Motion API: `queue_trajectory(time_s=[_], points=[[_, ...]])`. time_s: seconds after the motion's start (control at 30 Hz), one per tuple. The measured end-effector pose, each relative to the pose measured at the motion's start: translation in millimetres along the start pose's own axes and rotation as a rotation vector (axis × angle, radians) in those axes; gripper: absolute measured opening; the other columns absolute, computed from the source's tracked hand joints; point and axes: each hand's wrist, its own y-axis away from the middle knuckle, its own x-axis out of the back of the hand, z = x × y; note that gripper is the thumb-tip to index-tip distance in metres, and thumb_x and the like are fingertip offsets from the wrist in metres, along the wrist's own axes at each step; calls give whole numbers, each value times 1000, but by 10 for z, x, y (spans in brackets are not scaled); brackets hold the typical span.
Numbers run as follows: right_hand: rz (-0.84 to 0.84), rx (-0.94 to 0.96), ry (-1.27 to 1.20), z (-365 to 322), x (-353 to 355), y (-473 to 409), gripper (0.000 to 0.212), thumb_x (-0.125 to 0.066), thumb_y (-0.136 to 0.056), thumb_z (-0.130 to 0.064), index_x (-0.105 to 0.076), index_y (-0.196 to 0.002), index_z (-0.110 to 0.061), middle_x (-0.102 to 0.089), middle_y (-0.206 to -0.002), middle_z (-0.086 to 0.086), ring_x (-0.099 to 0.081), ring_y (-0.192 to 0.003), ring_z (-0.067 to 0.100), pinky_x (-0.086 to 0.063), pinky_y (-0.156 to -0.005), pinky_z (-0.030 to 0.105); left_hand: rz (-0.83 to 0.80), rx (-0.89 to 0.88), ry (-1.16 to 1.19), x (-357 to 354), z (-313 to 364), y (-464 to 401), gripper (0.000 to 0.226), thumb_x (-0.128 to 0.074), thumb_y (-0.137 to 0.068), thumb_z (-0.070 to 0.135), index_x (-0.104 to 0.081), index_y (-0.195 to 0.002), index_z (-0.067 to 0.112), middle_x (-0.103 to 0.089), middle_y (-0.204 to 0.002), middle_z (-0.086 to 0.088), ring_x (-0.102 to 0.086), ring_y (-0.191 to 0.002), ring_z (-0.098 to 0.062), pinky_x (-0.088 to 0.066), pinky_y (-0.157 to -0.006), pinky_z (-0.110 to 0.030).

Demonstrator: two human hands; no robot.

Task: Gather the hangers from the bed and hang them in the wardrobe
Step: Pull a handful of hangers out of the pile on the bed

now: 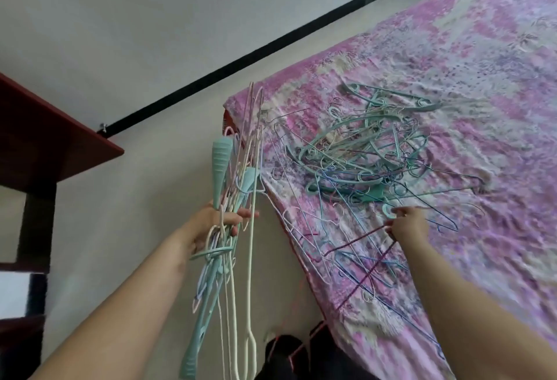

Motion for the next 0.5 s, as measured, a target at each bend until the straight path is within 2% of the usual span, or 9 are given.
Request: queue_trajectory(time_s=[0.07,0.13,0.2,0.3,0.37,0.43,0.5], points=[[-22,-24,78,180,-159,-33,16,-48,-93,1,-60,-99,-9,-66,-78,16,-64,-61,29,-56,-60,37,50,8,25,67,-112,54,30,-51,-83,-14,-59,-111,-8,-75,-90,-10,-51,-42,-8,-43,-40,-17],[-64,-45,140,368,-343,-63,23,-53,-87,6,-60,-104,-9,-66,-80,17,-66,-66,32,-59,-67,45,110,-2,82,130,-200,139,28,-50,-81,-17,-57,-105,-4,-73,-103,-15,-50,-43,-10,-44,-41,-19],[-86,-85,120,477,-502,-34,25,-50,-88,7,-59,-108,-5,-66,-87,21,-66,-70,35,-58,-71,53,161,-14,114,215,-294,223,34,-49,-79,-18,-55,-103,6,-73,-103,-14,-48,-44,-12,-45,-42,-20],[-166,-170,23,567,-711,89,23,-40,-95,7,-55,-110,-1,-61,-83,19,-64,-66,33,-57,-61,42,191,-38,196,385,-507,346,53,-56,-74,-14,-50,-116,19,-72,-103,-17,-51,-50,-16,-46,-44,-23],[-213,-222,-4,663,-858,155,20,-38,-99,0,-53,-112,3,-59,-79,17,-63,-50,25,-52,-44,29,207,-39,235,483,-649,446,49,-61,-67,-2,-51,-111,17,-70,-107,-20,-59,-60,-17,-47,-48,-22],[-260,-227,26,777,-1018,203,24,-39,-99,0,-50,-119,10,-60,-85,21,-63,-41,21,-45,-32,21,219,-42,292,562,-781,538,43,-60,-65,-1,-51,-105,13,-69,-109,-23,-62,-59,-12,-47,-49,-22],[-349,-229,83,898,-1176,232,30,-38,-98,6,-44,-126,15,-57,-88,23,-63,-60,33,-43,-32,20,234,-36,360,649,-934,612,56,-58,-67,-3,-47,-118,18,-70,-103,-22,-58,-51,-12,-47,-47,-23]])
